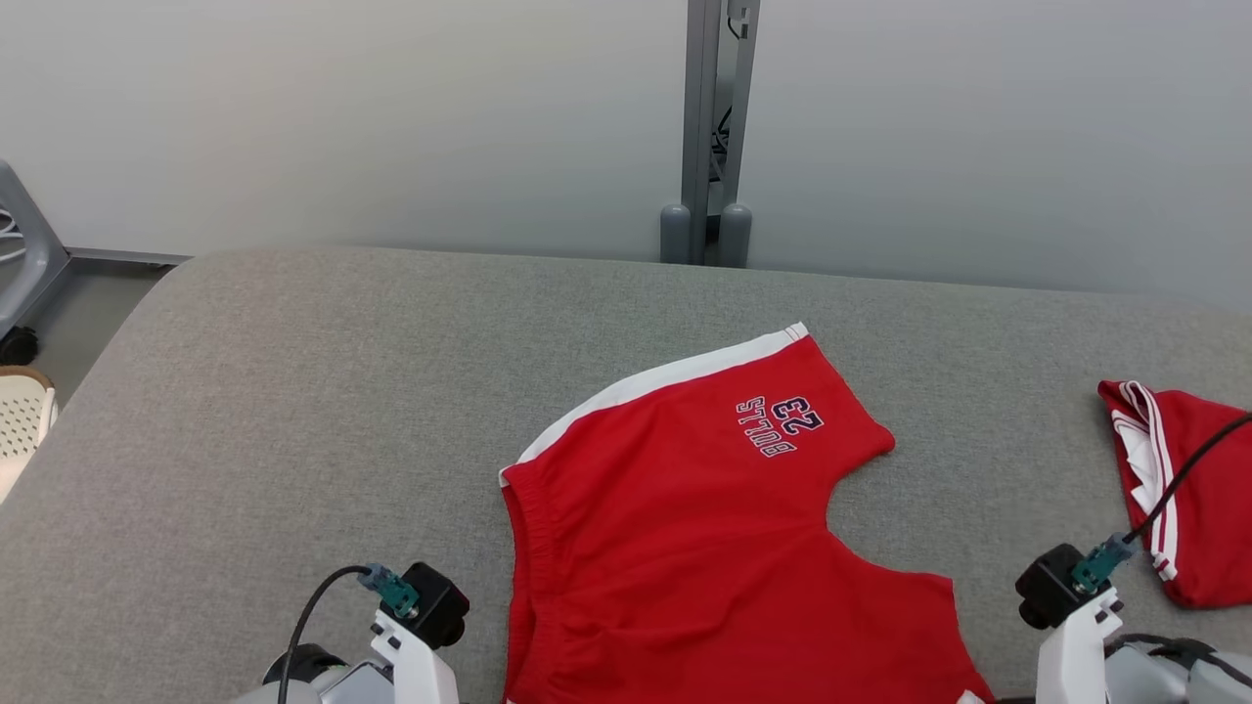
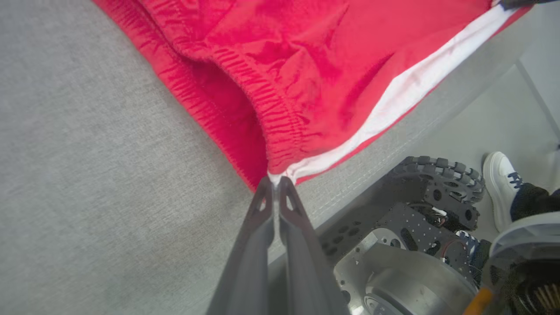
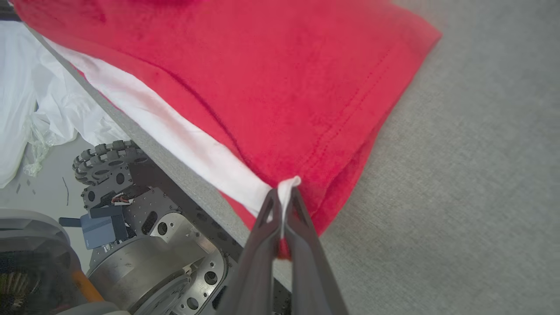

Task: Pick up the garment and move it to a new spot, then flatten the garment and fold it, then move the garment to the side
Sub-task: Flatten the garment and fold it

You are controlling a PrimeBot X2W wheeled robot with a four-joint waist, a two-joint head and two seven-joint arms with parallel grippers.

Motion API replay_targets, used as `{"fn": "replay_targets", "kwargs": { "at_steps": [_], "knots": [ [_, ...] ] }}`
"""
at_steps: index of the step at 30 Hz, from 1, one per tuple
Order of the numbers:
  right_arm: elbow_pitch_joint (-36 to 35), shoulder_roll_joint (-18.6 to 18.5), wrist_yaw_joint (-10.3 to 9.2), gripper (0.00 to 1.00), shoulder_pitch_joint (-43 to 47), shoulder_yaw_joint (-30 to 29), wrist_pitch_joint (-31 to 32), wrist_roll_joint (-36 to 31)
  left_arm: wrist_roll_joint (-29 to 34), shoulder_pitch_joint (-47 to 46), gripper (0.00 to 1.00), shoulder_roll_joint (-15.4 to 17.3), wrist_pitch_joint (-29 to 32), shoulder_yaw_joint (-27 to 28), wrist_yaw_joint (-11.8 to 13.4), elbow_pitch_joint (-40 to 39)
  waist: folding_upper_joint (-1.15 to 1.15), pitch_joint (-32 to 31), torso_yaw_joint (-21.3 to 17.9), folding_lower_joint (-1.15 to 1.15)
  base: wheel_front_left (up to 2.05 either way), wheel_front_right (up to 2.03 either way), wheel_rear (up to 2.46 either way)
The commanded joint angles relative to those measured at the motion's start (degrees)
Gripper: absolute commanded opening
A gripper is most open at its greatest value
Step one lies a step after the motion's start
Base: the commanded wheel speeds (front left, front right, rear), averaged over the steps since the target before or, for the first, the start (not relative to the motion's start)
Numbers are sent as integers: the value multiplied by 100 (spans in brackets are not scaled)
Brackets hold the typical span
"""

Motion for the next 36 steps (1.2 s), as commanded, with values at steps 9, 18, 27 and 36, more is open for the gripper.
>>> {"fn": "replay_targets", "kwargs": {
  "at_steps": [9,18,27,36],
  "knots": [
    [100,-4,-1,0,-417,-419,-265,406,-1090,-235,0,90,121,286,5,-162,0,98,63,0,0,0,0],
    [291,56,-1,0,-999,-800,-405,617,-2633,-393,0,-64,675,857,5,-184,0,399,181,0,0,0,0],
    [680,327,0,0,-1812,-977,-520,524,-4060,-671,0,-422,1167,1703,4,107,0,908,341,0,0,0,0],
    [1261,539,0,0,-2350,-1089,-754,680,-4395,-906,0,-827,1118,2332,4,533,0,1363,561,0,0,0,0]
  ]
}}
